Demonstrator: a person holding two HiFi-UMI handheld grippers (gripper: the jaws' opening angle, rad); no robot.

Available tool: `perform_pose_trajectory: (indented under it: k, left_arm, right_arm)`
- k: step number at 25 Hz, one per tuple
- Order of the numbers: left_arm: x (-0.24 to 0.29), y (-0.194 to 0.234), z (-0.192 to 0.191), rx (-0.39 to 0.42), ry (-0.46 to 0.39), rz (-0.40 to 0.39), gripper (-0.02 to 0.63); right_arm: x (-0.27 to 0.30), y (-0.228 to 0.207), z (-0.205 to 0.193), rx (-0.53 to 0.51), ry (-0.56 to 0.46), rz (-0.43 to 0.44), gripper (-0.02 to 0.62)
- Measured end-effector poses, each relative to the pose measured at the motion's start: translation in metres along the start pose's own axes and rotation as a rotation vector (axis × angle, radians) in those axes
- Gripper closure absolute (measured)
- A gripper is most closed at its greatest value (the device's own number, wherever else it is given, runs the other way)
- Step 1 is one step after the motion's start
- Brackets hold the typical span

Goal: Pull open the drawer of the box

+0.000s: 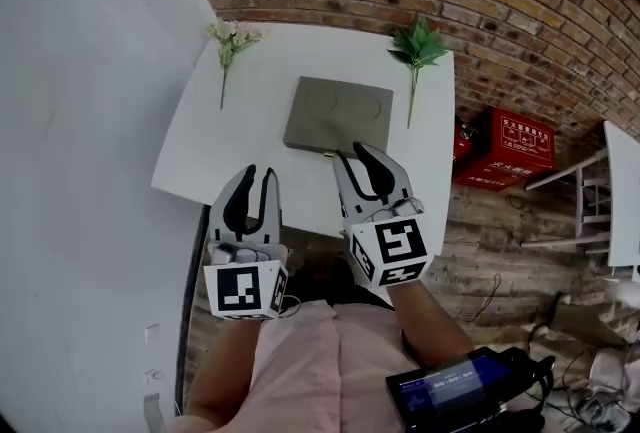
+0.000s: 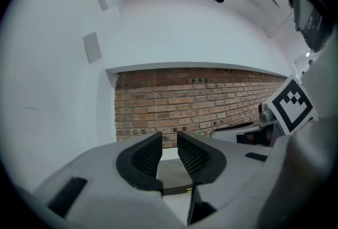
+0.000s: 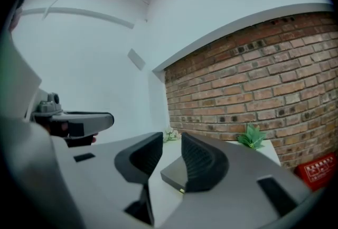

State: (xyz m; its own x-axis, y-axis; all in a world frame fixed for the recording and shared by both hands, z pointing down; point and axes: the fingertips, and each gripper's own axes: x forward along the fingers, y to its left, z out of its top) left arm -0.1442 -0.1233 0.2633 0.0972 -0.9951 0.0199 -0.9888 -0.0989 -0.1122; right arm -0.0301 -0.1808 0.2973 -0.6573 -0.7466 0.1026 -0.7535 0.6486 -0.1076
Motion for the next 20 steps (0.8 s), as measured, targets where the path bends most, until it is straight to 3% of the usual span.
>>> perform_pose_trajectory:
  k: [5,12,20]
  left_arm:
    - [0.014,0.016,0.004,-0.005,-0.008,-0.011,0.515]
    - [0.046,0.035,-0.007,-0.015,0.01,-0.083,0.514]
    - [0.065,0.042,-0.048,-0.04,0.094,-0.156,0.511]
  right_arm:
    - [0.019,0.001,0.004,-0.012,0.01,-0.015,0.48]
    - [0.049,-0.005,-0.014,0.015,0.065,-0.07,0.479]
    - [0.058,-0.014,-0.073,0.108,0.175,-0.133,0.479]
